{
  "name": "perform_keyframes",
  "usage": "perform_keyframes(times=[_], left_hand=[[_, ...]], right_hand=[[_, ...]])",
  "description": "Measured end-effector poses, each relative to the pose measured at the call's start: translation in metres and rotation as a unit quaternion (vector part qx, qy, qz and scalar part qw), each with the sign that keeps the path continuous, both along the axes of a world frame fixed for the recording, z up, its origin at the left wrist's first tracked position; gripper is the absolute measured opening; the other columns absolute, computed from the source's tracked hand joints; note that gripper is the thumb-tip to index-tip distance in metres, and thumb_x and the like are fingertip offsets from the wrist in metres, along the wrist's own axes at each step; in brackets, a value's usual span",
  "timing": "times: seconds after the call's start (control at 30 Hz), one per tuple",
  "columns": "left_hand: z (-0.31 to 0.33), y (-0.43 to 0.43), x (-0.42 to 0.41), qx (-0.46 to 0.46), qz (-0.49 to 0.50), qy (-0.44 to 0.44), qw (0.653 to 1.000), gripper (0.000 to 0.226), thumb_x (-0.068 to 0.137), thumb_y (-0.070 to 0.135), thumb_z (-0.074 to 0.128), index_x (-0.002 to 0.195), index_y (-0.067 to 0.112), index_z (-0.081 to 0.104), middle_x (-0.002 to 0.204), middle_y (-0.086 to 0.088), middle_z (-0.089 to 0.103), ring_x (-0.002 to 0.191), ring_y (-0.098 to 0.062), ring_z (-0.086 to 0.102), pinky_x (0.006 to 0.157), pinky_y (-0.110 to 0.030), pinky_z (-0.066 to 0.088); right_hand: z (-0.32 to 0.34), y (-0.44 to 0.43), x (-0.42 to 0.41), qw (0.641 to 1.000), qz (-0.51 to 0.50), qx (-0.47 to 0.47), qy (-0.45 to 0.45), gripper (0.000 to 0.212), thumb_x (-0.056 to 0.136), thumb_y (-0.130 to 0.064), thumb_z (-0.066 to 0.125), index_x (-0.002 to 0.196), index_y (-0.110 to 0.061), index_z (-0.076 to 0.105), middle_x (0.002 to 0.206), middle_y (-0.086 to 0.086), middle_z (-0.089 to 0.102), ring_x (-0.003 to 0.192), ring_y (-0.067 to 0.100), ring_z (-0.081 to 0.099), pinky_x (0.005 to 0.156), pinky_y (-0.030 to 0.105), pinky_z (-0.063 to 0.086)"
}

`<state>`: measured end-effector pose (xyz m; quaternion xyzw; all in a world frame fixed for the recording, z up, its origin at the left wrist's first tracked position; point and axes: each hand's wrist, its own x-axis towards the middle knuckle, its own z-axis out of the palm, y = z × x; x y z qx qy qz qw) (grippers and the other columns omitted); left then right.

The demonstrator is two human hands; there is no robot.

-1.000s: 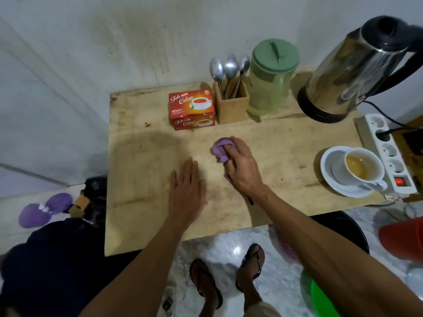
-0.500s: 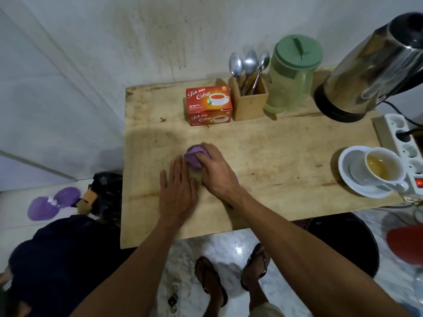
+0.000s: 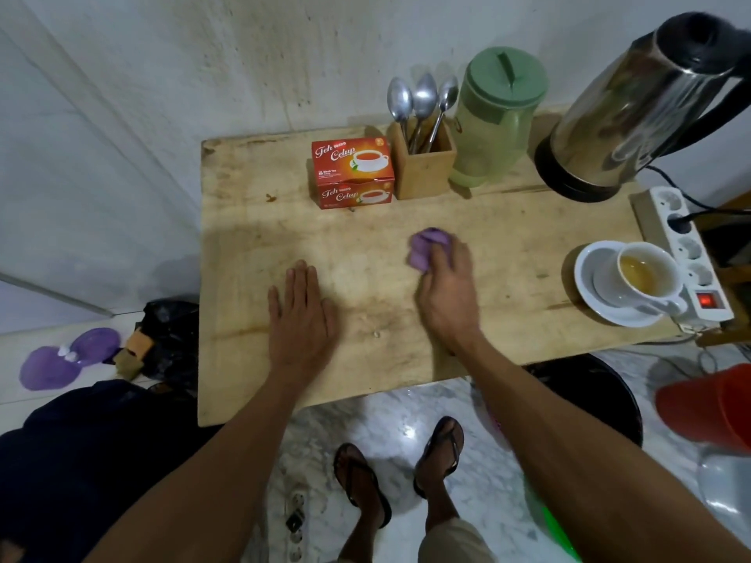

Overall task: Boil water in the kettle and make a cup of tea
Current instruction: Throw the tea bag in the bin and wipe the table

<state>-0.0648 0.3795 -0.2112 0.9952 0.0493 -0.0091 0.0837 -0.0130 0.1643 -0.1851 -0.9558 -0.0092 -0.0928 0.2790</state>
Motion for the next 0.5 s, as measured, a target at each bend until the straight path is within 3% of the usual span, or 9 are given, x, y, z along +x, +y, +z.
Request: perform_keyframes(times=[0.1,0.2,0.27,0.37,0.47,0.5], left_hand=[[0.002,0.001,0.001,-0.010,-0.001,0.015,1.000,0.065,0.094,0.034,0.018,0.152,0.003,0.026,0.161,-0.015,0.026,0.150,-0.028,0.025,0.120,-0.053,0.017],[0.005,0.001,-0.001,-0.012,-0.006,0.023,1.000,0.067,0.094,0.036,0.014,0.153,0.004,0.021,0.163,-0.014,0.021,0.151,-0.027,0.020,0.122,-0.052,0.014],[0.005,0.001,0.000,-0.025,-0.003,0.021,0.999,0.066,0.095,0.036,0.016,0.153,0.005,0.020,0.163,-0.013,0.019,0.152,-0.027,0.018,0.122,-0.052,0.013],[0.003,0.000,0.000,-0.036,0.000,0.020,0.999,0.064,0.097,0.035,0.021,0.154,0.006,0.018,0.164,-0.012,0.016,0.153,-0.026,0.015,0.123,-0.052,0.010],[0.001,0.000,0.001,-0.035,0.000,0.020,0.999,0.063,0.098,0.034,0.022,0.154,0.006,0.017,0.164,-0.012,0.015,0.153,-0.026,0.014,0.123,-0.051,0.009],[0.000,0.000,0.001,-0.034,0.001,0.021,0.999,0.062,0.099,0.034,0.023,0.154,0.006,0.017,0.164,-0.012,0.015,0.153,-0.026,0.013,0.124,-0.051,0.009]], right_hand=[[-0.009,0.044,-0.026,0.990,0.123,-0.028,0.054,0.051,0.085,-0.004,0.050,0.136,-0.004,0.051,0.149,0.023,0.039,0.135,0.043,0.038,0.111,0.050,0.038],[-0.010,0.038,-0.048,0.975,0.208,-0.016,0.071,0.056,0.082,0.000,0.057,0.138,-0.002,0.052,0.151,0.026,0.038,0.140,0.048,0.033,0.114,0.053,0.035],[-0.003,0.004,-0.046,0.988,0.147,0.003,0.049,0.054,0.083,-0.002,0.054,0.137,-0.007,0.052,0.149,0.021,0.041,0.134,0.043,0.041,0.108,0.050,0.042],[0.003,-0.073,-0.027,0.999,-0.036,0.022,-0.010,0.047,0.086,-0.020,0.039,0.132,-0.018,0.049,0.139,0.015,0.045,0.119,0.034,0.050,0.099,0.046,0.048],[-0.004,-0.111,-0.018,0.994,-0.113,0.008,-0.001,0.046,0.084,-0.012,0.041,0.129,-0.005,0.051,0.135,0.021,0.046,0.118,0.029,0.047,0.104,0.034,0.043],[-0.009,-0.106,-0.018,0.991,-0.134,0.001,0.011,0.046,0.085,-0.009,0.044,0.131,-0.003,0.050,0.138,0.023,0.043,0.124,0.033,0.044,0.107,0.038,0.041]])
